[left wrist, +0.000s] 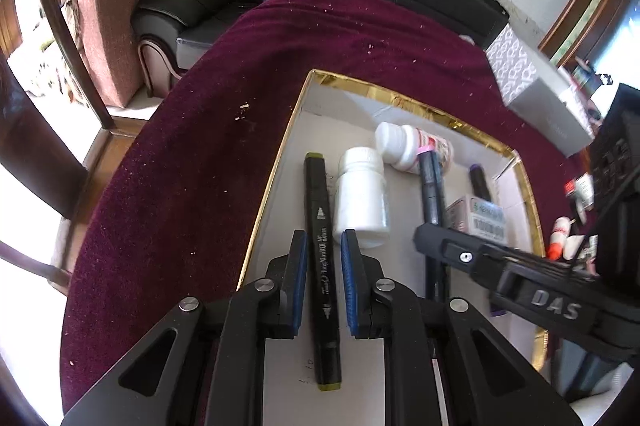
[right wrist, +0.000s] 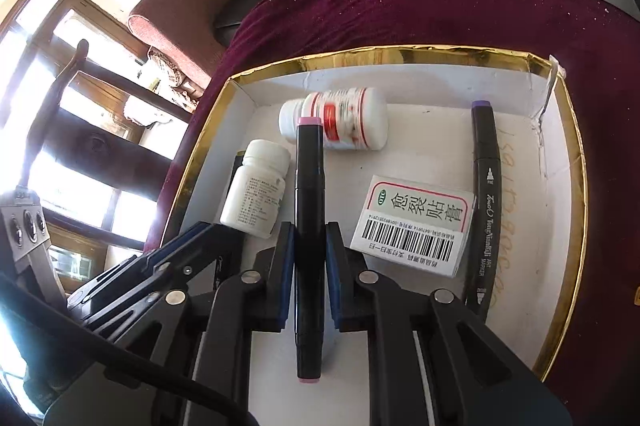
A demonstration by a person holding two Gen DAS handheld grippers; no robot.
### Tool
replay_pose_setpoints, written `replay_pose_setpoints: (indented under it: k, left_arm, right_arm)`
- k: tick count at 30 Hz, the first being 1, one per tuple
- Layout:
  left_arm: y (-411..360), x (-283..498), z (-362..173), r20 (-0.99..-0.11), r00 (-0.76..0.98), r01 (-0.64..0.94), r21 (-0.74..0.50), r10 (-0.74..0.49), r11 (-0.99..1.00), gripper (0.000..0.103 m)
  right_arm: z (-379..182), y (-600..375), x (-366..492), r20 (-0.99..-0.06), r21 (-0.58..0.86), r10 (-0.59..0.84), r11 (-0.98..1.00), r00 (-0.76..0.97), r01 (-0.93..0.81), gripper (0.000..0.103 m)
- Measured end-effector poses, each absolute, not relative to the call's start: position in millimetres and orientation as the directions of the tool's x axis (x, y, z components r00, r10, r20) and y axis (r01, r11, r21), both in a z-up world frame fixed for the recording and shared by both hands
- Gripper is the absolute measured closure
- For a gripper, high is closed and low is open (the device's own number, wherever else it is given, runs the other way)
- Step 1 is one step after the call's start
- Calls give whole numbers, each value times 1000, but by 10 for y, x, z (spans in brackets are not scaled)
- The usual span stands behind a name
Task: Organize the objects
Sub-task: 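Carry both black markers over the white tray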
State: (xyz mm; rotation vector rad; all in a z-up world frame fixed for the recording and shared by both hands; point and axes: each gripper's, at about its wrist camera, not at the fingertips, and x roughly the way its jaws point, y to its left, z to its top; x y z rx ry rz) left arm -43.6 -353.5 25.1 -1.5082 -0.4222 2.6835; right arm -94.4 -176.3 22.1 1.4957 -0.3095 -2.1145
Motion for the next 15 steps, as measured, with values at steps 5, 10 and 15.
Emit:
replay_pose_setpoints:
  k: [5,10,15]
  left_arm:
    - [-3575,-326,369,-810,-557,103,-288,185,-952,68]
    - [-3586,-198,571,-779,-604,110,-292,170,-950,55]
    - [-3481,-26,775,-756,-636,97,-278,155,-956,54]
  right_arm:
    - [163,-1782,-973,-810,477,-539,-835,-233,275,88]
    - [283,-1725,-910,-792,487,-553,-827,-259,280,69]
    - [659,-1474,-734,-749,472,-564,-823,-348,317,58]
